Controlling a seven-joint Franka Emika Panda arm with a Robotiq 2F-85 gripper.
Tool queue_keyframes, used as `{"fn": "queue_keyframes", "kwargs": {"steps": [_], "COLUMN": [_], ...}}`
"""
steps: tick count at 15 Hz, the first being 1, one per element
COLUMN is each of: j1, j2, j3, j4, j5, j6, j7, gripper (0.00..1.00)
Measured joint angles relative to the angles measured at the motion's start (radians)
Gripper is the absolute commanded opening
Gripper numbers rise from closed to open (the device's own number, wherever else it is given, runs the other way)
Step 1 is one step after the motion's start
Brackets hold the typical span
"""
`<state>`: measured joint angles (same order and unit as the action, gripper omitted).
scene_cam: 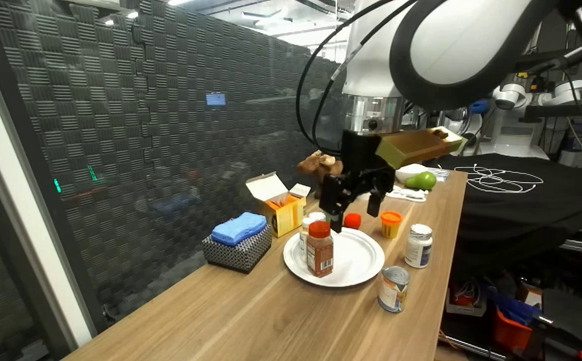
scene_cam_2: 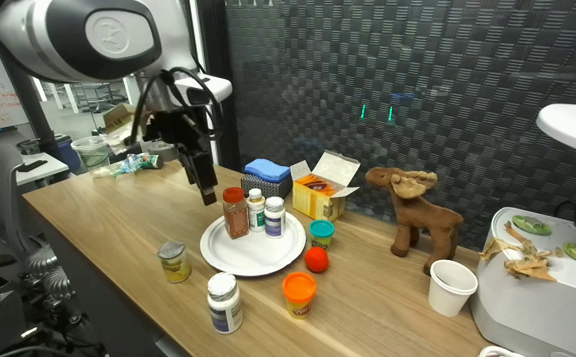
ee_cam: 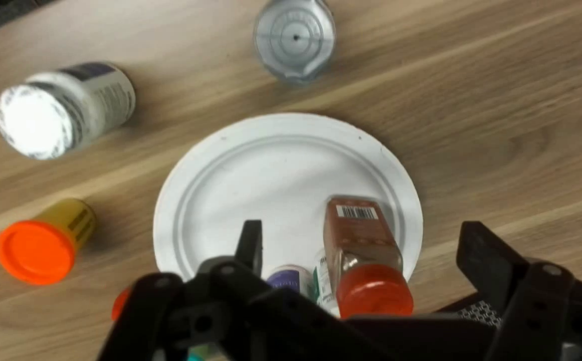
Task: Pick up the bottles from the table and put them on the white plate.
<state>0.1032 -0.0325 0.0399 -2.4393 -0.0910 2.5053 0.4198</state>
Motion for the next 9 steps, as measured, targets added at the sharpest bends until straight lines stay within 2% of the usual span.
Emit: {"fn": "queue_keyframes", "kwargs": {"steps": [5,9], "j1": [0.000,-0.004], "j2": [-0.030,-0.012], "j3": [0.011,0.014], "j4": [-0.137,-0.184], "j5": [0.040,0.027], "j6": [0.059,0.088], "j7": [0.018,0.066], "gripper": [1.00,1.00]}}
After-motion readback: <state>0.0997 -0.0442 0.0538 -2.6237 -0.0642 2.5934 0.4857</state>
